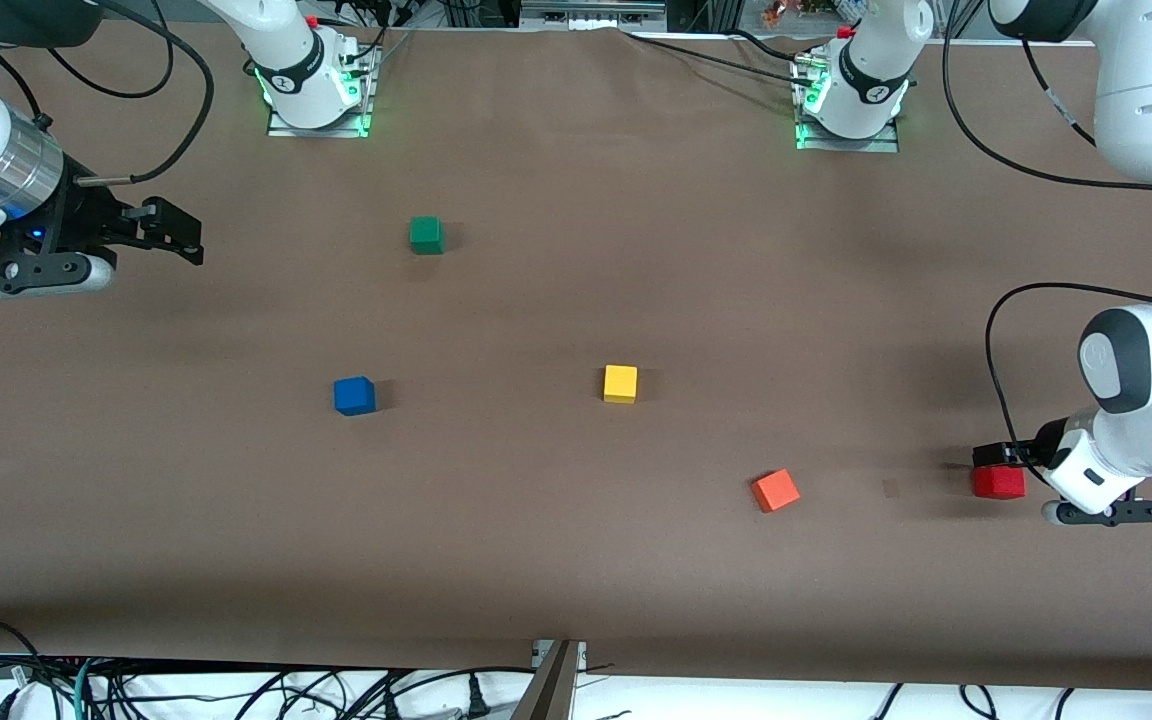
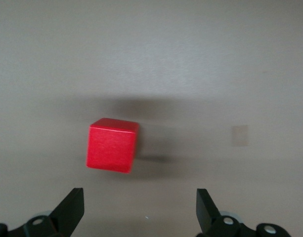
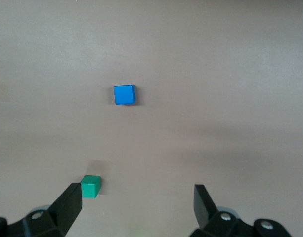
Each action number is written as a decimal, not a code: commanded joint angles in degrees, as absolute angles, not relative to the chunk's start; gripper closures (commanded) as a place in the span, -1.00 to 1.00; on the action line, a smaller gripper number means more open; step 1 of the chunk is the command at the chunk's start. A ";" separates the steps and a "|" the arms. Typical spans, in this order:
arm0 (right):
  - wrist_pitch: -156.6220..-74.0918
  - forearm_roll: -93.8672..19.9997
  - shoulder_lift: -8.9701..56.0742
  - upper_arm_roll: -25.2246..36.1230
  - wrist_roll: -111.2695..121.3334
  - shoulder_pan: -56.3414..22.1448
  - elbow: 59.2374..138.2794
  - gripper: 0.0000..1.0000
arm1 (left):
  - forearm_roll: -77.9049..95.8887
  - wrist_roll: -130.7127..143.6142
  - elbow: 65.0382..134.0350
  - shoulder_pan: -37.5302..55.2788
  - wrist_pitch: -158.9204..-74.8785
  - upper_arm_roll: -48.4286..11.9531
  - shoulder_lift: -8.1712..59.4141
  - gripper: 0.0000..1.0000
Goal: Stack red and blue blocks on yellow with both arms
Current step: 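Close the left gripper on the red cube and lift it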
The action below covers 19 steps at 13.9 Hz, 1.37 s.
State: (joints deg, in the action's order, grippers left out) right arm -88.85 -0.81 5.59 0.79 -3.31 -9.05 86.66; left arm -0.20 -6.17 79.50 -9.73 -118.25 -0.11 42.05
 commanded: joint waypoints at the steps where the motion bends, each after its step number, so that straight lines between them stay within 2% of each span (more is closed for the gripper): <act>1: -88.07 -0.35 5.98 0.44 -2.72 -8.61 85.34 -0.99 | -0.18 -10.09 79.18 -10.19 -121.71 -0.35 43.94 -1.00; 6: -88.07 -0.35 6.06 0.44 -2.72 -8.61 85.25 -0.99 | -0.09 -15.29 82.70 -11.86 -127.26 -0.44 44.91 -1.00; 12: -88.07 -0.35 6.06 0.44 -2.72 -8.61 85.25 -0.99 | 0.53 -16.96 82.97 -12.83 -130.51 -0.53 46.93 -1.00; 13: -88.07 -0.35 6.06 0.44 -2.72 -8.61 85.25 -0.99 | 0.61 -16.96 82.97 -12.83 -130.60 -0.53 47.28 -0.90; 14: -88.07 -0.35 6.06 0.53 -2.72 -8.61 85.25 -0.99 | 0.62 -16.96 82.97 -12.83 -130.61 -0.53 47.29 -0.48; 16: -88.07 -0.35 6.06 0.44 -2.72 -8.61 85.25 -0.99 | 0.62 -16.96 82.88 -12.75 -130.26 -0.61 47.11 0.57; 17: -88.07 -0.35 6.06 0.53 -2.72 -8.61 85.34 -0.99 | 0.62 -16.79 82.62 -12.66 -130.08 -0.79 46.85 1.00; 19: -88.07 -0.35 6.06 0.44 -2.72 -8.61 85.25 -0.99 | 0.62 -16.09 81.74 -12.13 -129.73 -1.31 46.15 1.00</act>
State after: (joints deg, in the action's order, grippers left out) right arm -88.85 -0.81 5.59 0.79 -3.31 -9.05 86.65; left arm -0.20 -15.17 82.24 -12.32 -130.08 -0.62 47.51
